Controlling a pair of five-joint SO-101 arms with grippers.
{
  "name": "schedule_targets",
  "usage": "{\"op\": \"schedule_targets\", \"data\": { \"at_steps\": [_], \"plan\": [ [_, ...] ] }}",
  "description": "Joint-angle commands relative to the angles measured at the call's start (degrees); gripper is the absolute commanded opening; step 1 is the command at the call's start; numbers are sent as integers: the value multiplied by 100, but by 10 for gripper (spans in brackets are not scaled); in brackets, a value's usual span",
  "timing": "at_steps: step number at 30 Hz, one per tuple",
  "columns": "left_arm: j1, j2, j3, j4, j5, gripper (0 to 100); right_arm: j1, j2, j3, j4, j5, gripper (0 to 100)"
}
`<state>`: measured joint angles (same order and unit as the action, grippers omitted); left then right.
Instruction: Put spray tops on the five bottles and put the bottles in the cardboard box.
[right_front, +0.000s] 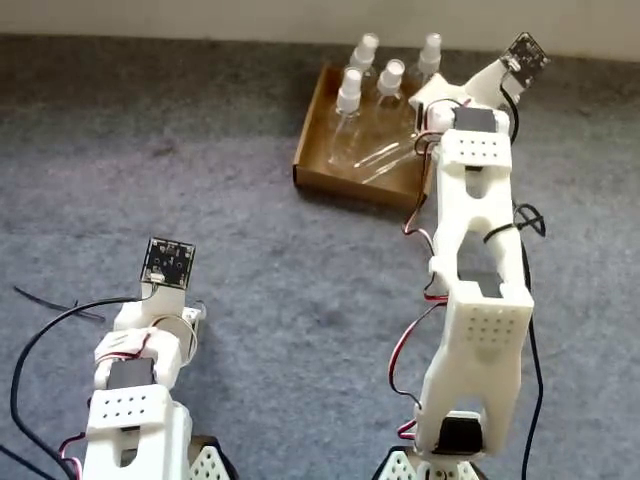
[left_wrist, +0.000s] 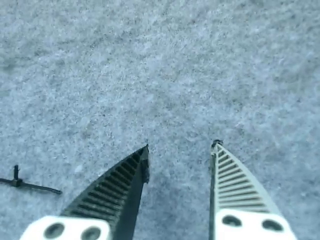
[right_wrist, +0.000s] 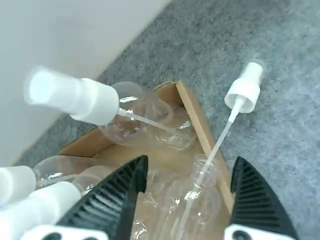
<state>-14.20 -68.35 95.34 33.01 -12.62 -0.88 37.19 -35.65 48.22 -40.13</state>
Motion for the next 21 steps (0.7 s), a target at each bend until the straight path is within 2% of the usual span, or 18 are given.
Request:
{"op": "schedule_targets", "data": {
  "at_steps": [1,14,19,21],
  "plan": [
    [-75,-66,31,-79,-35,189,-22,242,-215,-198,26,238],
    [-75,-66,31,-79,-35,189,40,549,-593,-180,35,238],
    [-75,-66,31,-79,-35,189,40,549,-593,-180,44,132],
    [-75,-66,31,-79,-35,189,40,549,-593,-180,44,125]
  ]
}}
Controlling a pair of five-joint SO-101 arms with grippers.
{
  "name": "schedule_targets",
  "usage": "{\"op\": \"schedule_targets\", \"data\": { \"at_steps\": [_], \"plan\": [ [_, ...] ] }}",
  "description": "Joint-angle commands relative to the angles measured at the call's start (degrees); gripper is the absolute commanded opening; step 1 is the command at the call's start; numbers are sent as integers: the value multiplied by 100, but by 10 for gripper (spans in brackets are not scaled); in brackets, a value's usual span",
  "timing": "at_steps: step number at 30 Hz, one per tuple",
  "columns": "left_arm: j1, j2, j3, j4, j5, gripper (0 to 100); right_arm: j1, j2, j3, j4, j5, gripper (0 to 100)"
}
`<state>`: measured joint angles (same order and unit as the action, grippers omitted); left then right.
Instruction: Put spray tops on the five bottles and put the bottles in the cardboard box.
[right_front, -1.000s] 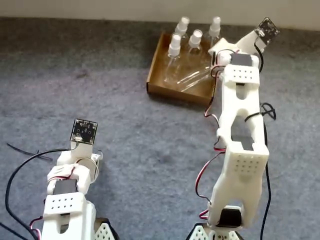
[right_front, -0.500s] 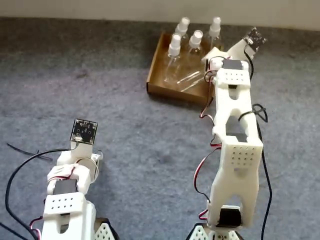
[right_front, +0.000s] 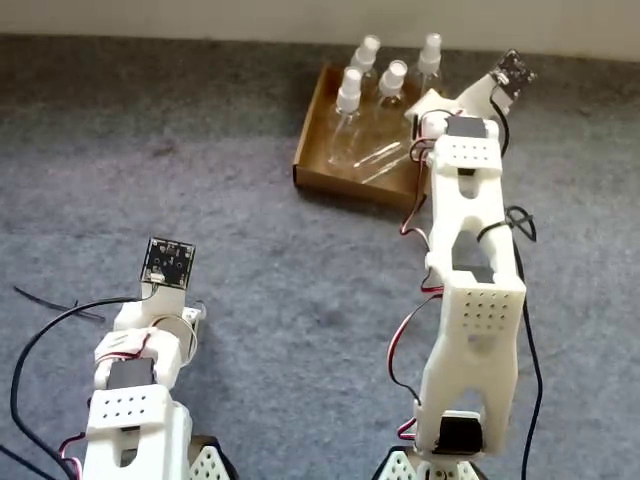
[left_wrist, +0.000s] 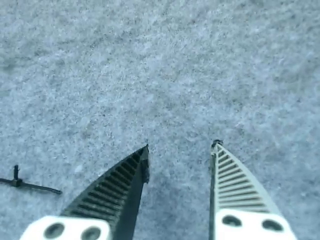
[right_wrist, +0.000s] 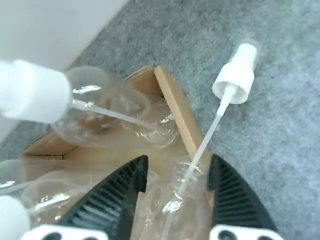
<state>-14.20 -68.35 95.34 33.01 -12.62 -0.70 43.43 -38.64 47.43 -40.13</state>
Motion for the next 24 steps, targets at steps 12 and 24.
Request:
{"op": "schedule_targets", "data": {
  "at_steps": [12,24],
  "plan": [
    [-75,-66,31,-79,-35,189,40,-75,-295,-101,44,120],
    [-75,-66,31,-79,-35,189,242,-215,-338,-101,281,119]
  ]
}}
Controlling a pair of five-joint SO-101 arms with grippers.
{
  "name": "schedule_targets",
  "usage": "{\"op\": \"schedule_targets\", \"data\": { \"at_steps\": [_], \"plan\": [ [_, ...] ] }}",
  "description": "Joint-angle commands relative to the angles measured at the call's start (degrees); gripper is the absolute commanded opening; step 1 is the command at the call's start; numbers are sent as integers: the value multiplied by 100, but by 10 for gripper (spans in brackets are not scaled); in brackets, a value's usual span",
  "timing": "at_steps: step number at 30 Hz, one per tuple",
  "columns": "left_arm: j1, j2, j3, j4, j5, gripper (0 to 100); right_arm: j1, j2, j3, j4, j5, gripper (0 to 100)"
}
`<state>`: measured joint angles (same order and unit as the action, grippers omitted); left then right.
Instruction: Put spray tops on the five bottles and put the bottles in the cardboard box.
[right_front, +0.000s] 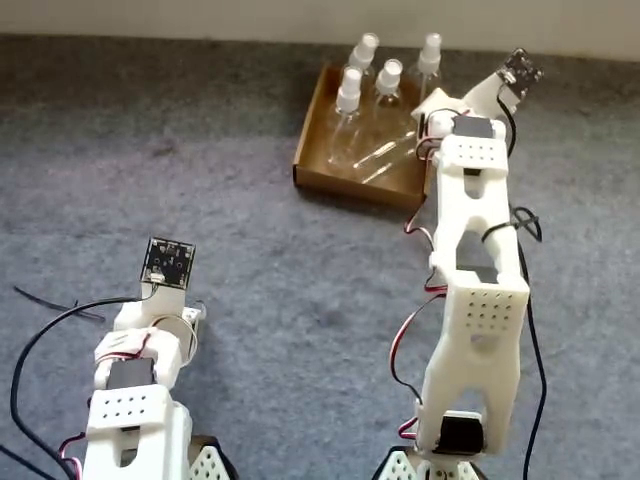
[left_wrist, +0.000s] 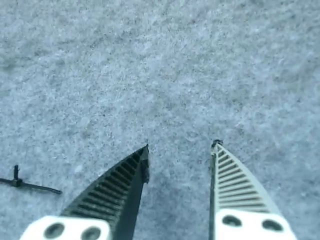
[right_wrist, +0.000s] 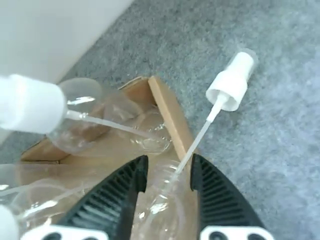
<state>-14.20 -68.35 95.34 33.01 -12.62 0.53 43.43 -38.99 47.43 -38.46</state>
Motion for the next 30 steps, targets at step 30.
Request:
{"op": "schedule_targets", "data": {
  "at_steps": [30],
  "plan": [
    [-75,-66,31,-79,-35,189,-154,242,-338,-136,123,198]
  ]
}}
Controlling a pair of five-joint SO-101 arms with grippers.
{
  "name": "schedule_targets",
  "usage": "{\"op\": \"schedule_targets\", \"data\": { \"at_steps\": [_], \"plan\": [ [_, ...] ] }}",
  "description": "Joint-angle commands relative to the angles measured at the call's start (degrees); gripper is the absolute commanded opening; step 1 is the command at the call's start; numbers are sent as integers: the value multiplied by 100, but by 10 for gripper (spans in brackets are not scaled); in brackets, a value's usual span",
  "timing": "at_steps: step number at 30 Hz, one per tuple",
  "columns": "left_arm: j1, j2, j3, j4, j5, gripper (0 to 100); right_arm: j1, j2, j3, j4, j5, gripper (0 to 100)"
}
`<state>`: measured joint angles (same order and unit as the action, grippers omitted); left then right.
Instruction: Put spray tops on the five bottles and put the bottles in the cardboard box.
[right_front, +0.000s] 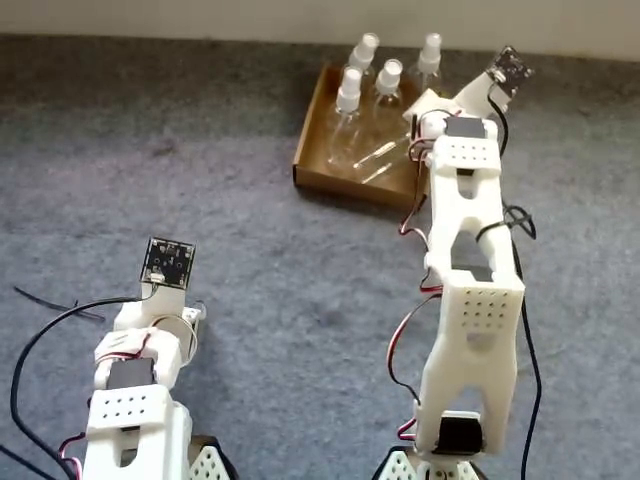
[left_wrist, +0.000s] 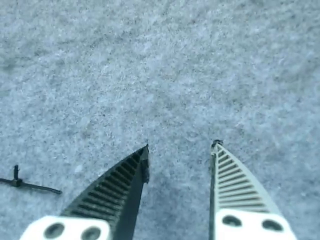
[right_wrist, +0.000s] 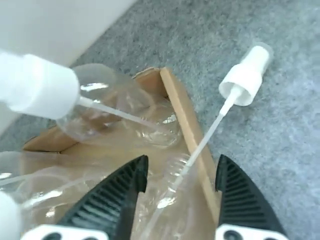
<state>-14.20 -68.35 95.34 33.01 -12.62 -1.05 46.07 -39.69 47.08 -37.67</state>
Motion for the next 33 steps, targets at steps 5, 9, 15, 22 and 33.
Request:
{"op": "schedule_targets", "data": {
  "at_steps": [5,9,15,22,33],
  "plan": [
    [-75,-66,31,-79,-35,189,4,40,-585,-75,62,198],
    [-75,-66,31,-79,-35,189,22,40,-602,-75,44,197],
    [-75,-66,31,-79,-35,189,31,40,-602,-75,88,63],
    [-75,-66,31,-79,-35,189,119,31,-637,-75,79,63],
    [-75,-66,31,-79,-35,189,154,-4,-1112,-57,598,62]
  ]
}}
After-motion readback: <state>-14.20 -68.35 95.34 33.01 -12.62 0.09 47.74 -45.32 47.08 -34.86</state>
